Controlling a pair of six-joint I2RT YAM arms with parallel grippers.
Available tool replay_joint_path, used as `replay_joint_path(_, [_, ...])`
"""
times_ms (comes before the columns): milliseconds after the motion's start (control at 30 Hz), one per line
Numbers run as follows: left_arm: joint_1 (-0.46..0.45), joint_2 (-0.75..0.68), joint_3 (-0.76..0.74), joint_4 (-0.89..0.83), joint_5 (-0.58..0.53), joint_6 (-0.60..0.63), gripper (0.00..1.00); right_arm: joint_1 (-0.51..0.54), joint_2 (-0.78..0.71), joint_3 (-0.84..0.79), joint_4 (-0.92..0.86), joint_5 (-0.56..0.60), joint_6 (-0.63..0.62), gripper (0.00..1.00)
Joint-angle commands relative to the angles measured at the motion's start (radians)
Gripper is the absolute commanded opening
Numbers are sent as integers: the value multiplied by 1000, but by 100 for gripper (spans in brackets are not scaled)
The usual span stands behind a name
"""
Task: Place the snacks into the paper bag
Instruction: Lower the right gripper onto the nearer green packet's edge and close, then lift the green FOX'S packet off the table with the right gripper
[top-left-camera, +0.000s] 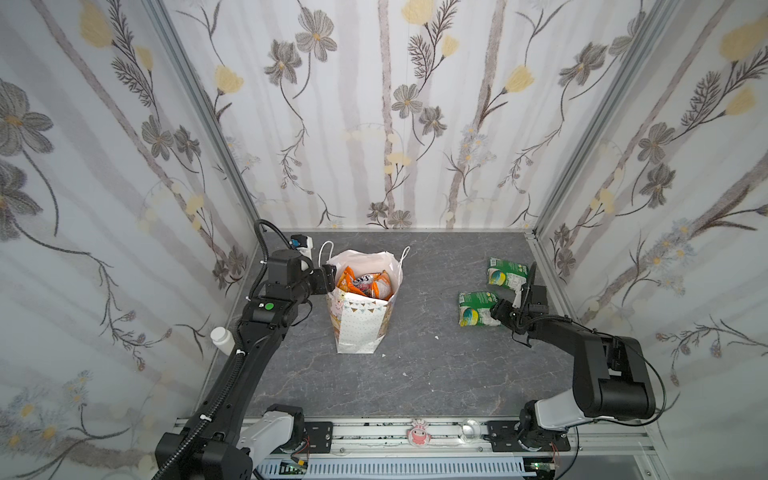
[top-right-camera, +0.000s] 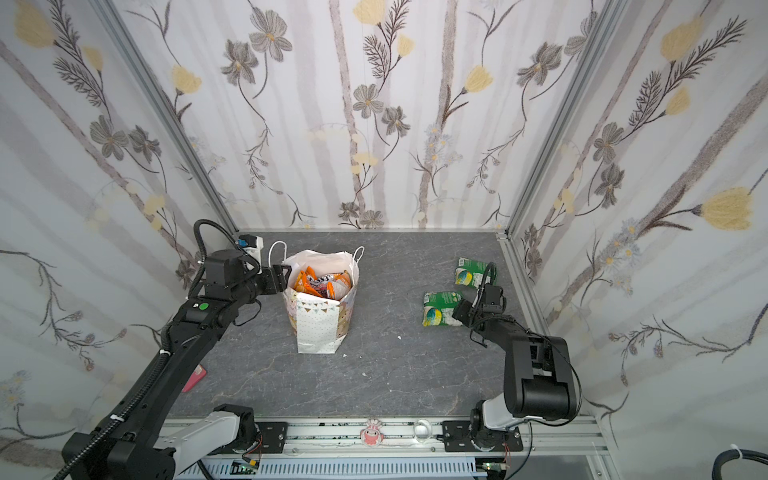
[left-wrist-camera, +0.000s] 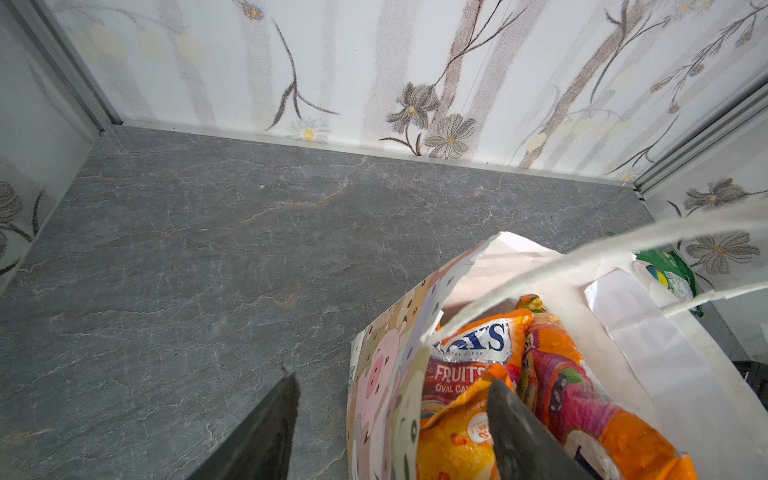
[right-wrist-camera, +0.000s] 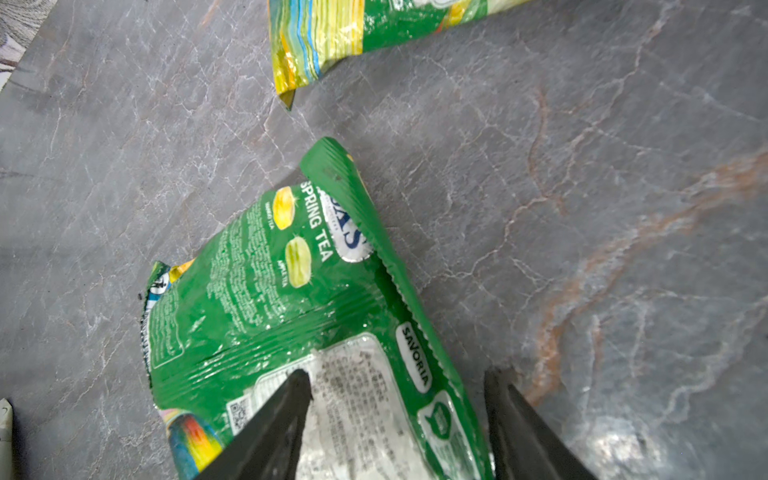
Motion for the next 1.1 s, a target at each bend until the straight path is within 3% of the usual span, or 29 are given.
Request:
replay_joint_path(0, [1, -4, 2, 26, 4, -6, 72, 1, 5, 0, 28, 7, 5, 64])
replay_joint_path(167, [1, -4, 2, 24, 3, -5, 72, 1, 24, -7, 44, 8, 8, 52])
replay_joint_path(400, [1, -6, 1, 25, 2, -6, 72, 1, 18, -14, 52, -3, 8, 16])
replay_joint_path(567, [1, -4, 4, 22, 4, -8, 72, 1, -20, -22, 49, -13, 10, 0])
replay_joint_path(1067, [1, -14, 0, 25, -13, -5, 72, 37, -241, -30, 22, -88, 27, 0])
